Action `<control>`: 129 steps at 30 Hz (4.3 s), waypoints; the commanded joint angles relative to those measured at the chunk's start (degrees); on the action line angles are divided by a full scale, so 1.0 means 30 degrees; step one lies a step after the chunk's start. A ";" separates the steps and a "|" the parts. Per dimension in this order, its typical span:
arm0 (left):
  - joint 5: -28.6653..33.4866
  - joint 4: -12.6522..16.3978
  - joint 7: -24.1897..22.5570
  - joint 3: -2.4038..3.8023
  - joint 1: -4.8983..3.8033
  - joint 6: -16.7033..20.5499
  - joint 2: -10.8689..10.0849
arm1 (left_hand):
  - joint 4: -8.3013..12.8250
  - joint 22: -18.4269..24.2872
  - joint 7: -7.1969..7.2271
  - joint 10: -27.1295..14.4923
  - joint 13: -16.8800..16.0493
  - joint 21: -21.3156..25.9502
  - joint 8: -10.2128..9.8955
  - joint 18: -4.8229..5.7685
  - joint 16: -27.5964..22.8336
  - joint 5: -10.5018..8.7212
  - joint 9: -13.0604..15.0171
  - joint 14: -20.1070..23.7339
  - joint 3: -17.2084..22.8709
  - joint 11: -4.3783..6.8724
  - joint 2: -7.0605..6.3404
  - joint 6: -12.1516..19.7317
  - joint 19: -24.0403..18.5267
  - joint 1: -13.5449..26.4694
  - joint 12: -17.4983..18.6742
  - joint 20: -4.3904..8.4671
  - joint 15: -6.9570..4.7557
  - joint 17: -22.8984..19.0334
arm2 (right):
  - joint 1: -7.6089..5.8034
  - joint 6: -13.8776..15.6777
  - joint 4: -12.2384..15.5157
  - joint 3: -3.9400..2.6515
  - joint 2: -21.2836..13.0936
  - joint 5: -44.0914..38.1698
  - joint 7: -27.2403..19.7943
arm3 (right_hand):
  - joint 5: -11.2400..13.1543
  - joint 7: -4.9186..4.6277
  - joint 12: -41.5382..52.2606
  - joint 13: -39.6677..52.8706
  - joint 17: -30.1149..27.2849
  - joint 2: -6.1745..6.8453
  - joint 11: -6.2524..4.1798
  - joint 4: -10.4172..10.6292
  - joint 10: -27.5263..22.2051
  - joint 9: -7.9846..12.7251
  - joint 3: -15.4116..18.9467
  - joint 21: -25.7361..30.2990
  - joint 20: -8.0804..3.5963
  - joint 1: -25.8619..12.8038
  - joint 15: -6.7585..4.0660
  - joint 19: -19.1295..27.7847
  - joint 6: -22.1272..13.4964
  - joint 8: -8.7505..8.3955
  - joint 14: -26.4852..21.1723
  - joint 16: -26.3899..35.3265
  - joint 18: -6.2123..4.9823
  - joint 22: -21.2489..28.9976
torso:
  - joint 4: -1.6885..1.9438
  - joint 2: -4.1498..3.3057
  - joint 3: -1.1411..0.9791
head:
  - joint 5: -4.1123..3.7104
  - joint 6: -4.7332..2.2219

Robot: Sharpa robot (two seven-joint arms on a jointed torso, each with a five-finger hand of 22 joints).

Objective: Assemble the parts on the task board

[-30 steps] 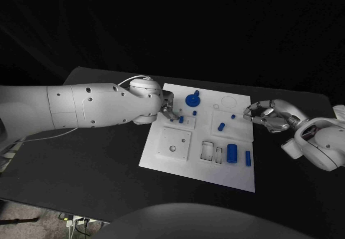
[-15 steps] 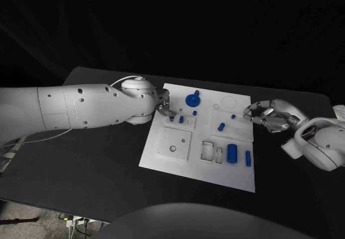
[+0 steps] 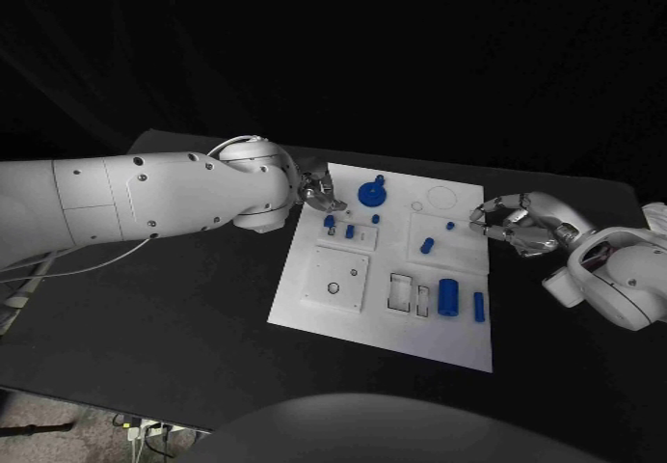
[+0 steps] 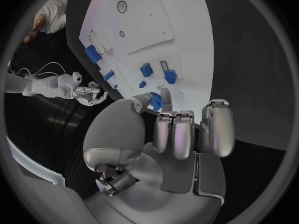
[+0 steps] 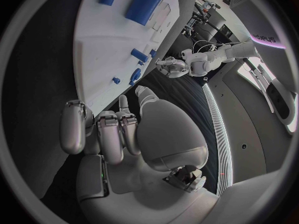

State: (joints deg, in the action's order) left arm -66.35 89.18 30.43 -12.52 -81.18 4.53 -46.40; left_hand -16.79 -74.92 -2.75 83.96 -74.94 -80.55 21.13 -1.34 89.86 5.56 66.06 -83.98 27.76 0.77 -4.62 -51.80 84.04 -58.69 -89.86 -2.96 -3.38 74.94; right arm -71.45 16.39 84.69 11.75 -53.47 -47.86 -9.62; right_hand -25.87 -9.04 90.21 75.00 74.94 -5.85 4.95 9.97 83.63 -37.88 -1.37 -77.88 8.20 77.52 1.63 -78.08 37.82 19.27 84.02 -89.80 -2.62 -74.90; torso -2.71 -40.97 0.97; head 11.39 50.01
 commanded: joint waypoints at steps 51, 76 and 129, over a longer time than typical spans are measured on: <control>0.0437 -0.2442 -0.3003 -0.0064 -0.0120 -0.2772 0.1033 | 0.2516 -0.3873 -0.1497 0.1690 -0.4720 0.0466 -0.5754 -0.0426 0.0046 -0.0773 -1.1039 -0.2007 -0.0566 -0.0924 -0.0833 0.1135 -0.0189 -0.6978 0.0278 -0.0794 0.0825 0.5020 | 0.0012 -0.0434 0.0042 -0.0002 0.0029 -0.0018 0.0116 | -0.0407 -0.0009 -0.0071 0.5000 0.5021 0.0073 -0.0045 -0.0059 0.2123 0.0047 -0.0260 0.0089 0.0033 0.0178 0.0094 0.0151 -0.0142 -0.0093 0.1993 -0.0066 -0.0354 -0.3415 | 0.0002 -0.0007 -0.0003 | -0.0227 -0.0003; 0.0508 -0.2704 -0.2696 -0.0075 0.0062 -0.3682 0.1243 | 0.2424 -0.3801 -0.1600 0.1534 -0.4581 0.0690 -0.5783 -0.0479 0.0046 -0.0838 -1.2246 -0.2007 -0.1070 -0.1048 -0.0609 0.0544 -0.0363 -0.7422 0.0427 -0.0902 0.0941 0.5020 | 0.0012 -0.0562 0.0061 0.0000 -0.0010 -0.0018 0.0147 | -0.0469 -0.0002 -0.0071 0.5000 0.5021 0.0076 -0.0051 -0.0097 0.2123 0.0049 -0.0324 0.0092 0.0031 0.0217 0.0090 0.0152 -0.0132 -0.0085 0.1993 -0.0066 -0.0355 -0.3414 | 0.0000 -0.0007 0.0011 | -0.0224 -0.0003; -0.0402 -0.1610 -0.2664 -0.0034 0.0203 -0.0633 0.0661 | 0.3891 -0.3924 -0.0739 0.1420 -0.4434 0.0232 -0.2338 -0.0394 0.0046 -0.0638 -1.2227 -0.2007 -0.2165 -0.0467 0.0348 -0.3251 -0.0071 -0.9007 0.0554 -0.0477 0.0439 0.5020 | 0.0047 -0.0721 -0.0013 0.0000 0.0027 0.0135 -0.0141 | -0.0530 0.0005 -0.0071 0.5000 0.5021 0.0087 -0.0028 -0.0134 0.2123 0.0031 -0.0460 0.0164 0.0031 0.0229 0.0098 0.0222 0.0033 0.0005 0.1993 -0.0066 -0.0375 -0.3386 | 0.0022 0.0018 -0.0020 | -0.0261 -0.0003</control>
State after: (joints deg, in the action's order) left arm -67.08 83.92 22.11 -12.61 -80.65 -0.65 -44.29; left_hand -5.32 -74.91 -6.91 83.92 -74.90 -79.66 13.75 -1.82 89.86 3.44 29.28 -83.98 21.30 -1.09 -4.13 -60.08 83.83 -85.99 -88.32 -4.78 -1.75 74.92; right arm -71.37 14.97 84.63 11.74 -53.39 -47.57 -9.29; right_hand -27.19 -9.04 90.20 75.07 74.92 -5.62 4.84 9.57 83.74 -37.80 -2.39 -77.66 8.40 77.74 1.63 -77.87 37.82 19.27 84.02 -89.80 -2.62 -74.94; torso -2.70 -40.95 0.96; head 10.65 50.01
